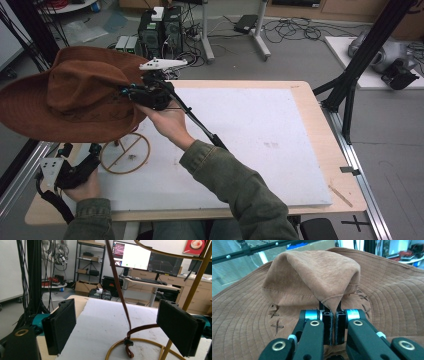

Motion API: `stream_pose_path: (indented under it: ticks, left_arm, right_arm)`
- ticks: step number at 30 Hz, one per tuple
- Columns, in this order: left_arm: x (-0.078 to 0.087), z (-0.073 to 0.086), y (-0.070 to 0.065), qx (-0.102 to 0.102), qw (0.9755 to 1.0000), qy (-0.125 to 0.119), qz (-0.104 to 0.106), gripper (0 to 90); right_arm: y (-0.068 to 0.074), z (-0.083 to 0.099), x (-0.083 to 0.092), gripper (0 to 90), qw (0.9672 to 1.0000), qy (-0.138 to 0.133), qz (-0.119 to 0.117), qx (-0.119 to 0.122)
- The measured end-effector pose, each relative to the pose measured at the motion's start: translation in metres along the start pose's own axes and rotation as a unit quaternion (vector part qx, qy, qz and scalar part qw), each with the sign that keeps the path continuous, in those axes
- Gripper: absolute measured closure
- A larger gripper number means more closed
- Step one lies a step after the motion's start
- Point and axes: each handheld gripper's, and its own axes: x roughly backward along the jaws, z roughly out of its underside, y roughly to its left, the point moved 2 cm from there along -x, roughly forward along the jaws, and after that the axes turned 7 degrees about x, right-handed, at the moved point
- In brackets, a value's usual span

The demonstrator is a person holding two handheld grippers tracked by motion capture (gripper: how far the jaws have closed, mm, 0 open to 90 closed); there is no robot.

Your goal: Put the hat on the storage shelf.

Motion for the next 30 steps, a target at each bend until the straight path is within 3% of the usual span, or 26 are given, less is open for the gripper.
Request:
stream_pose_path:
  ticks: [9,21,27,30]
  left_arm:
    - [0.0,0.0,0.0,-0.002,1.0,0.001,-0.001,16.4]
    - [0.001,0.0,0.0,-0.006,1.0,0.0,-0.002,16.4]
    - [0.004,0.0,0.0,-0.011,0.9999,0.0,-0.004,16.4]
    - [0.006,0.0,0.001,-0.007,1.0,-0.002,-0.004,16.3]
  right_arm:
    - [0.005,0.003,-0.003,88.6,0.9999,0.011,-0.008,0.007]
    - [-0.001,0.014,0.004,83.8,0.9997,0.008,-0.013,-0.022]
    - [-0.001,0.014,0.003,74.2,0.9994,0.007,-0.017,-0.031]
    - [0.0,0.015,0.002,59.7,0.9986,0.01,-0.025,-0.046]
